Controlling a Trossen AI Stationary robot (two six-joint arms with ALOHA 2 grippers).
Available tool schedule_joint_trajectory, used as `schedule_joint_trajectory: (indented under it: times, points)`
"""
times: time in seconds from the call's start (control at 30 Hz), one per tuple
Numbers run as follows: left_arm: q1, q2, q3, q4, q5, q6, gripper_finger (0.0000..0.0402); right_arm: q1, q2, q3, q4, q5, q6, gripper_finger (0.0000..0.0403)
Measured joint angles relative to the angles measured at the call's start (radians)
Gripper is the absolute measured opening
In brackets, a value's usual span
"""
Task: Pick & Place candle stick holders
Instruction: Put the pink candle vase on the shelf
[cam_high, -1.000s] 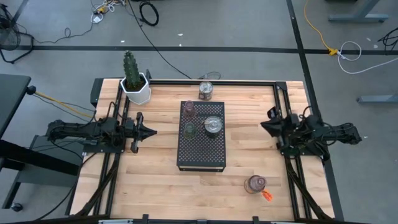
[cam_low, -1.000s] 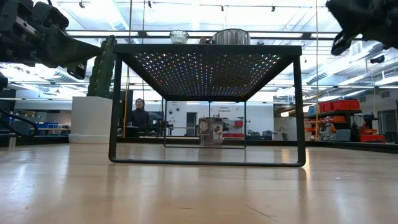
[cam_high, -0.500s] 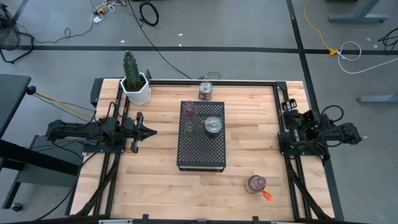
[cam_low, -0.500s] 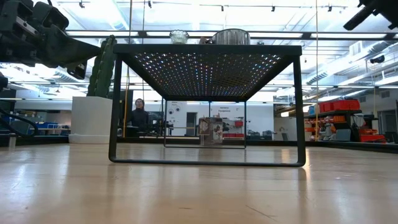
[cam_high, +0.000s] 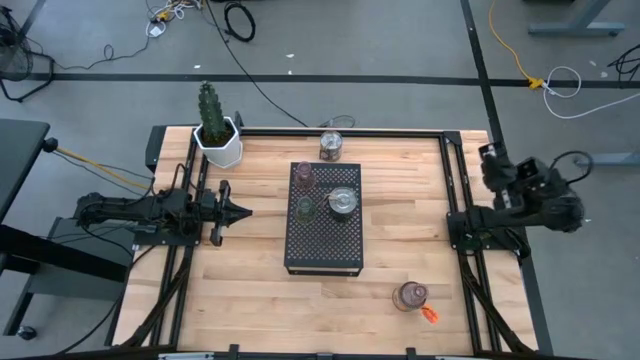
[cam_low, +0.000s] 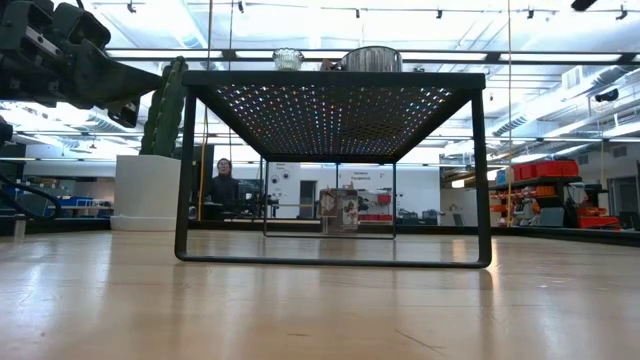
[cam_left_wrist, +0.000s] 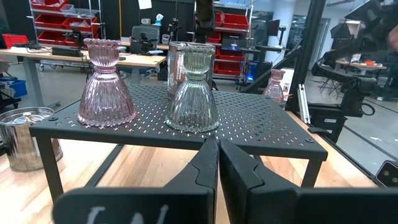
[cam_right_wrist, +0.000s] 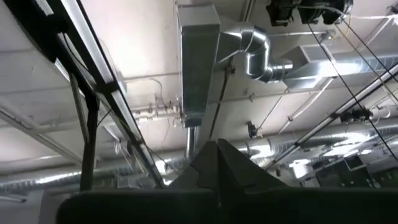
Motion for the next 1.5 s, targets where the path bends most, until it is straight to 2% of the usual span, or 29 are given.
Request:
schedule_joint_trajectory:
  times: [0.13, 0.7, 1.1, 1.5]
  points:
    - [0.000, 0.000, 0.000, 0.000, 0.000, 0.000, 0.0018, 0.000, 0.010, 0.130, -0.145, 0.000, 0.004, 0.0000]
    - [0.000, 0.000, 0.000, 0.000, 0.000, 0.000, 0.0018, 0.000, 0.102, 0.527, -0.471, 0.002, -0.010, 0.0000]
    - [0.000, 0.000, 0.000, 0.000, 0.000, 0.000, 0.0018, 0.000, 0.273, 0.768, -0.537, 0.000, 0.004, 0.0000]
    - [0.000, 0.000, 0.000, 0.000, 0.000, 0.000, 0.0018, 0.001, 0.503, 1.082, -0.561, -0.019, 0.028, 0.0000]
